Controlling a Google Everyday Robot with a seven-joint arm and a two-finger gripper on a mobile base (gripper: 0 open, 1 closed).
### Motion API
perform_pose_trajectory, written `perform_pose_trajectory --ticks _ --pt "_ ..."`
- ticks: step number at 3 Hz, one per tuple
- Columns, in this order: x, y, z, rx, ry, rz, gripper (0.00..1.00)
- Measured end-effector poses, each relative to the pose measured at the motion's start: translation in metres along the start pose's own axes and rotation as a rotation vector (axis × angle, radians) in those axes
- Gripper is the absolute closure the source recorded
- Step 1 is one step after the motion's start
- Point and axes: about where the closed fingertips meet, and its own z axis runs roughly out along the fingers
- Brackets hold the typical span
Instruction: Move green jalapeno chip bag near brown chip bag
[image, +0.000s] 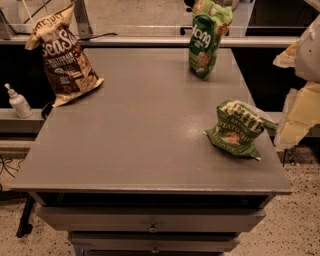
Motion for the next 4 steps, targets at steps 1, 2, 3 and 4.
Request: perform_pose_trajectory --ticks 1,2,3,4 --pt "0.0 0.0 0.0 0.0 0.0 0.0 0.0" --pt "0.001 0.0 0.0 0.003 -0.01 0.011 0.0" --pt "0.011 0.0 0.01 -0.01 -0.081 0.069 0.0" --pt "0.017 -0.004 0.029 -0.037 -0.191 0.13 0.0"
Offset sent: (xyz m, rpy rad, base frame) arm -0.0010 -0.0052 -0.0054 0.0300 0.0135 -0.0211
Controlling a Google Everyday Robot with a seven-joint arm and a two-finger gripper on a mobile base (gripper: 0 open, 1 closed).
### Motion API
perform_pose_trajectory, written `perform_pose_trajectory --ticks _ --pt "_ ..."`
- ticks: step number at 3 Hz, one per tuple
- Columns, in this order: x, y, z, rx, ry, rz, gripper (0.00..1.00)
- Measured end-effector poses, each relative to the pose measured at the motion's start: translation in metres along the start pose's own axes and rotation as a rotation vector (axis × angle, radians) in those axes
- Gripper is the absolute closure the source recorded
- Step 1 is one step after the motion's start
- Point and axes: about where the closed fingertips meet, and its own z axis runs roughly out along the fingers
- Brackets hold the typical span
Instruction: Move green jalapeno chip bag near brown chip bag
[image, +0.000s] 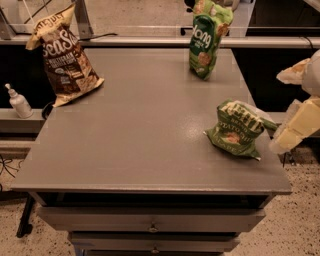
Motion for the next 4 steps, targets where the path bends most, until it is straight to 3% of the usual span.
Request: perform_pose_trajectory --ticks 1,2,3,4 --pt "0.004 -0.008 0.027 -0.016 -0.075 0.033 0.0" --pt "0.012 -0.022 0.056 -0.011 -0.106 0.054 0.0" --pt "0.017 -0.031 0.074 -0.014 -0.122 0.099 0.16" --pt "0.007 -0.032 0.081 -0.031 -0.135 0.15 0.41"
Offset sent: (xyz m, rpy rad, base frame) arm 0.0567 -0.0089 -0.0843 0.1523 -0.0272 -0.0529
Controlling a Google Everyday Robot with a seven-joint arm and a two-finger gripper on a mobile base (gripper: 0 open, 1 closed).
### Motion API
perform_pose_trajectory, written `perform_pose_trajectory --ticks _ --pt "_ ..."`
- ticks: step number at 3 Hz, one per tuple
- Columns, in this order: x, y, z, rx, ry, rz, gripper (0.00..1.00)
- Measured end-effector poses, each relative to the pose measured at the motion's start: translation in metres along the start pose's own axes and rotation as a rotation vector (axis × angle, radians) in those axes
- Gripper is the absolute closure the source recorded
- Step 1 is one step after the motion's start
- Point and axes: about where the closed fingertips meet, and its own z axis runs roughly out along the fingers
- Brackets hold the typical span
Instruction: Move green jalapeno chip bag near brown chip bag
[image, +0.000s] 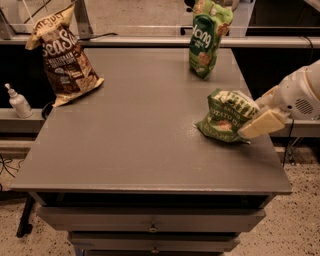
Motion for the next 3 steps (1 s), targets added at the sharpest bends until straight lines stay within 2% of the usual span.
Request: perform_pose_trajectory --ticks 1,2,3 --pt "-0.012 0.007 0.0 -0.021 -0.007 0.037 0.64" --pt "-0.024 0.016 -0.004 -0.039 -0.016 0.045 0.87" --pt "-0.03 0.027 -0.006 -0.057 -0.021 0.045 1.0"
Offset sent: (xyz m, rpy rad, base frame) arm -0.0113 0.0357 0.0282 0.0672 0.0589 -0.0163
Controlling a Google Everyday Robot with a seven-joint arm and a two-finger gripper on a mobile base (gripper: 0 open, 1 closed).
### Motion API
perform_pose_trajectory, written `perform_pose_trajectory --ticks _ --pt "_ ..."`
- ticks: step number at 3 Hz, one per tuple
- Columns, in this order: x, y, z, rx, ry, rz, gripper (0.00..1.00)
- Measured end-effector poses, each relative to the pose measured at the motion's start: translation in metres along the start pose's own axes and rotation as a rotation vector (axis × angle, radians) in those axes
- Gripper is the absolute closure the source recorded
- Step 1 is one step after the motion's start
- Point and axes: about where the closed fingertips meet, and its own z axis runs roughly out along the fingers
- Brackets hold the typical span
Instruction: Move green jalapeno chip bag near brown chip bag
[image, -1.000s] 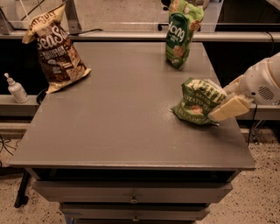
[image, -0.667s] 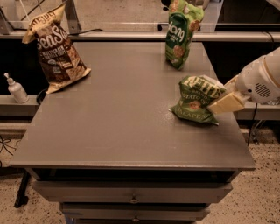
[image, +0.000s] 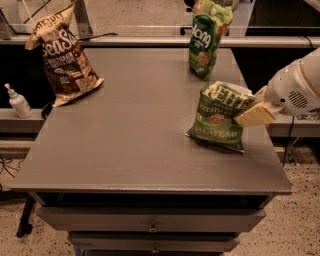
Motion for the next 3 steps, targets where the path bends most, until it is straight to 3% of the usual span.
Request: perform_pose_trajectory --ticks 1,2,3 --pt "-0.014 0.017 0.0 -0.042 -0.033 -0.024 1.0" --pt "-0.049 0.03 0.008 -0.053 -0.093 -0.085 1.0" --pt "-0.099 0.042 0.025 -0.045 -0.167 -0.151 1.0"
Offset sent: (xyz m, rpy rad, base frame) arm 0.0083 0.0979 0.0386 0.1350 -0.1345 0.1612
